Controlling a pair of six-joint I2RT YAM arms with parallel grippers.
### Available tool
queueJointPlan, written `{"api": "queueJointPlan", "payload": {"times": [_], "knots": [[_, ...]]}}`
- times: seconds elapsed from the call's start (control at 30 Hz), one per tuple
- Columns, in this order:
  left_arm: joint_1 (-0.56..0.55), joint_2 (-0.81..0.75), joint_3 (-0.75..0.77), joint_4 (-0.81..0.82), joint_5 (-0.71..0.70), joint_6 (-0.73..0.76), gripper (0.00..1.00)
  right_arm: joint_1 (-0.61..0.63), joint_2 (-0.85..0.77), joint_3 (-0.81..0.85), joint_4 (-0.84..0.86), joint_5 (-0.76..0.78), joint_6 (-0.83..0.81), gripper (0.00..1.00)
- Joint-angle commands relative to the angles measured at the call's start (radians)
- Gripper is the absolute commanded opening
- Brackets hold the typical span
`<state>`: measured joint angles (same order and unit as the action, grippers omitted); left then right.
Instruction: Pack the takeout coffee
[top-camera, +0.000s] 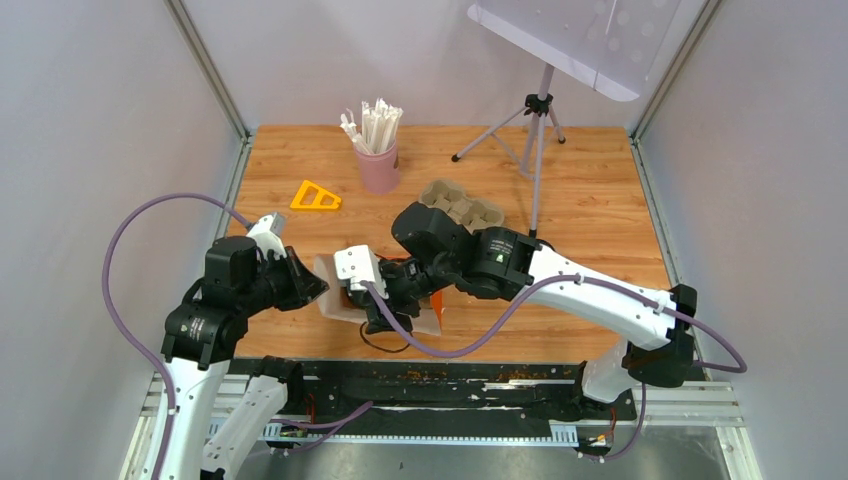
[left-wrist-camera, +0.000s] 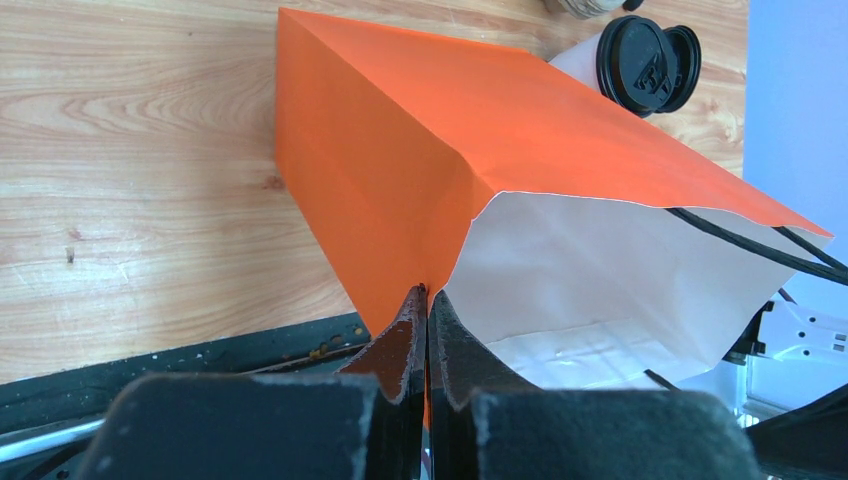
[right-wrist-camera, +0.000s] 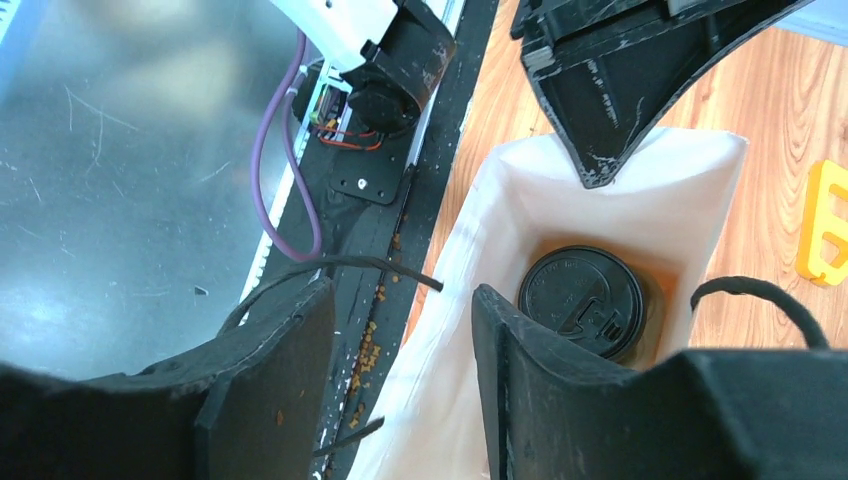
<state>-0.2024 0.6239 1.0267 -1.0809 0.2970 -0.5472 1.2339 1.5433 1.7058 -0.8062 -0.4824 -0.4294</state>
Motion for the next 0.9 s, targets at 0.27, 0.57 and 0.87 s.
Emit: {"api": "queueJointPlan", "payload": {"times": [0.27,0.57,0.87], "knots": [[-0.001,0.011,0.033,0.021,-0.001,0.005,0.0,-0.03,-0.114,0.089,0.205,0.032,0.168,0.61],[0.0,0.021,0.031,0.017,0.0,0.022,0.0,-0.098,-0.129,0.155,0.255,0.359,0.274,0.64],[0.0,0.027,0.044,0.01,-0.002,0.044,0.0,-0.276,-0.1,0.205,0.098,0.628,0.494,0.64]]}}
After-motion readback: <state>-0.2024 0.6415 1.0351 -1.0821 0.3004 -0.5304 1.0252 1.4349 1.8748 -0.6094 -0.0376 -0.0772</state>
